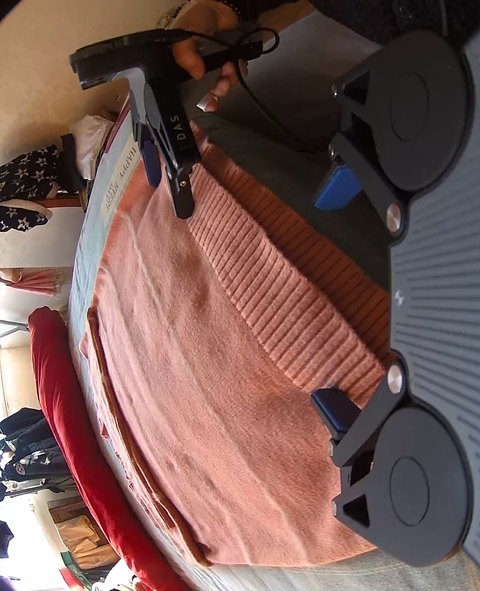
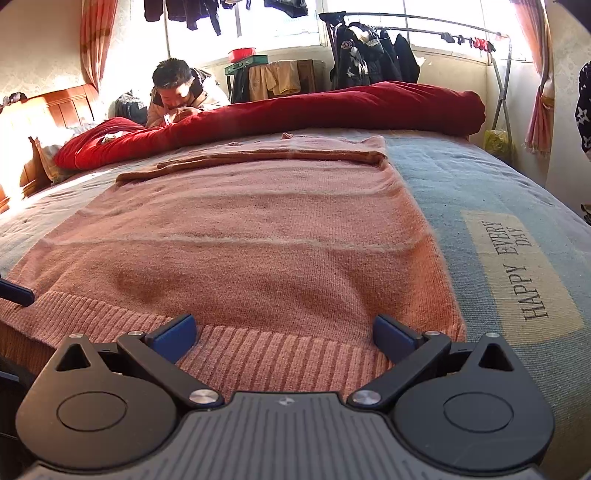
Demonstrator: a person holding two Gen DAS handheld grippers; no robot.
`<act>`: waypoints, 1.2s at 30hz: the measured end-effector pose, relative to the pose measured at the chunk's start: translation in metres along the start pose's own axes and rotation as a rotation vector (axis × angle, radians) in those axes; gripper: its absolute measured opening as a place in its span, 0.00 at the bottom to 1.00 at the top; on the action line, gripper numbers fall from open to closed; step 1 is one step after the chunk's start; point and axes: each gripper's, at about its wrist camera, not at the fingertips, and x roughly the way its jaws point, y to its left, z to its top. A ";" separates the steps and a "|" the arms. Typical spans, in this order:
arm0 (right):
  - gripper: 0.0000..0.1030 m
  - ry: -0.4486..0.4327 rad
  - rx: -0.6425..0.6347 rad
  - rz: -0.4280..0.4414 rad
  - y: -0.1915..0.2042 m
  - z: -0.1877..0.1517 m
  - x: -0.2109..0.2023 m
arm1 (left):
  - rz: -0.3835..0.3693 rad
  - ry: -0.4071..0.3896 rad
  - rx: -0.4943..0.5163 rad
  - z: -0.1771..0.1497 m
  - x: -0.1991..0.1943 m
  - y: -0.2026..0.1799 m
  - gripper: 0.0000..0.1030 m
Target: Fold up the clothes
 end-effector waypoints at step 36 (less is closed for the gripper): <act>1.00 -0.010 0.001 -0.014 0.002 -0.001 0.000 | 0.095 -0.035 -0.322 -0.004 -0.023 0.077 0.99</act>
